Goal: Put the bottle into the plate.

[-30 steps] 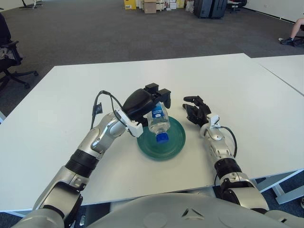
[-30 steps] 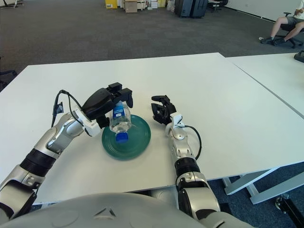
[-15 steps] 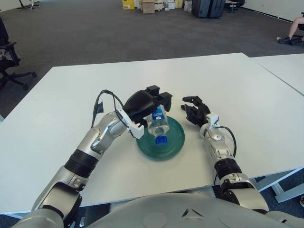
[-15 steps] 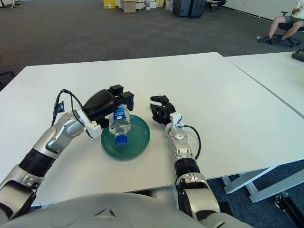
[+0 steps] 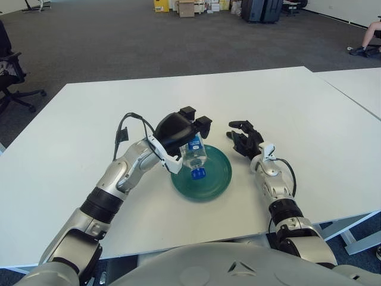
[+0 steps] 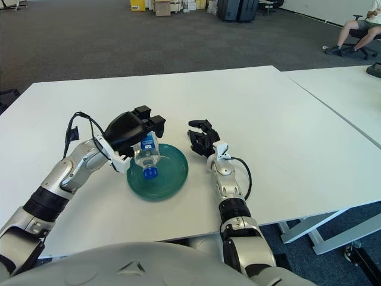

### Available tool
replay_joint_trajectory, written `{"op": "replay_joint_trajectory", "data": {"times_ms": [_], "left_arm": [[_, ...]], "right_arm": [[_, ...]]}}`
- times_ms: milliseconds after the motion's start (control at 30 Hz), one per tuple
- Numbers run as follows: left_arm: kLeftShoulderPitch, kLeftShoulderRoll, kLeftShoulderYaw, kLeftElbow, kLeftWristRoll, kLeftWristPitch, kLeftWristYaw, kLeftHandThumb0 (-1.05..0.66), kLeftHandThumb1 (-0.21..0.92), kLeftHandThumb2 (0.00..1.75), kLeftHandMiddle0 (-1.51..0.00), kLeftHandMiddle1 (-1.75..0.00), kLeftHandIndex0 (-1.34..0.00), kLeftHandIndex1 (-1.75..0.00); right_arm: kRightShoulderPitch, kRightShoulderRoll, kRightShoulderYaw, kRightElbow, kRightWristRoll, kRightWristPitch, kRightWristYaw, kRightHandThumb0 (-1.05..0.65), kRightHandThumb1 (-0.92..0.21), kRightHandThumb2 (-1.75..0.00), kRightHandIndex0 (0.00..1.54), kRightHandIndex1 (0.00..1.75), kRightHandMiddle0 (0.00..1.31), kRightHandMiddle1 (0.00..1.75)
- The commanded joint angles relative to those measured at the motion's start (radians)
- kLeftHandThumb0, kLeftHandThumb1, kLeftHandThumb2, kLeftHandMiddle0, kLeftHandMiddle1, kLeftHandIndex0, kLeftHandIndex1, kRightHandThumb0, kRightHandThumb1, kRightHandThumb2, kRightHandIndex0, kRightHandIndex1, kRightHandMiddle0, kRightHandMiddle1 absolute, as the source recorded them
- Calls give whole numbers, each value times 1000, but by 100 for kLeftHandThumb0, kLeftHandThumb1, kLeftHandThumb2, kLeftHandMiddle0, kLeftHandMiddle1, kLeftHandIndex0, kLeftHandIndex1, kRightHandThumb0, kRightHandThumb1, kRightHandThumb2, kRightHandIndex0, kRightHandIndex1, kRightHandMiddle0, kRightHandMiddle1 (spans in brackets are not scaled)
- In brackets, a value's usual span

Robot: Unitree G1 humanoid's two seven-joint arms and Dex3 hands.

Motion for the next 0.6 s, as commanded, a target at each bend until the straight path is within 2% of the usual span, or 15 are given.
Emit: {"op": "replay_joint_trajectory", "data": {"times_ms": [0,100,233,300,433,567], "left_arm": [[-48,1,-6,59,29,23,38,0,12,152,-78,-167,-53,-175],[-85,-12,-28,142,78,44,86,0,12,154,-77,-170,-53,-175],[-99,-19,-47,190,104,51,137,0,12,154,-77,-171,-53,-175],[-107,-30,-67,253,128,47,207,0,11,155,-77,-171,-54,-175],[-134,-38,-101,349,154,29,318,0,11,156,-77,-172,-54,-175],[-153,-35,-118,384,153,15,361,0,10,157,-78,-173,-55,-175]], "right_arm": [[8,5,-6,-4,11,14,3,-47,-73,-74,38,57,16,110],[7,4,-6,-1,9,13,0,-48,-74,-74,37,55,18,112],[9,4,-6,-6,7,15,-2,-48,-74,-73,37,53,19,112],[8,3,-7,-1,7,9,0,-49,-74,-73,37,52,20,112],[-6,-7,-12,47,7,-37,17,-51,-76,-71,37,50,20,114],[-11,-12,-10,66,3,-66,27,-53,-78,-69,36,49,19,115]]}}
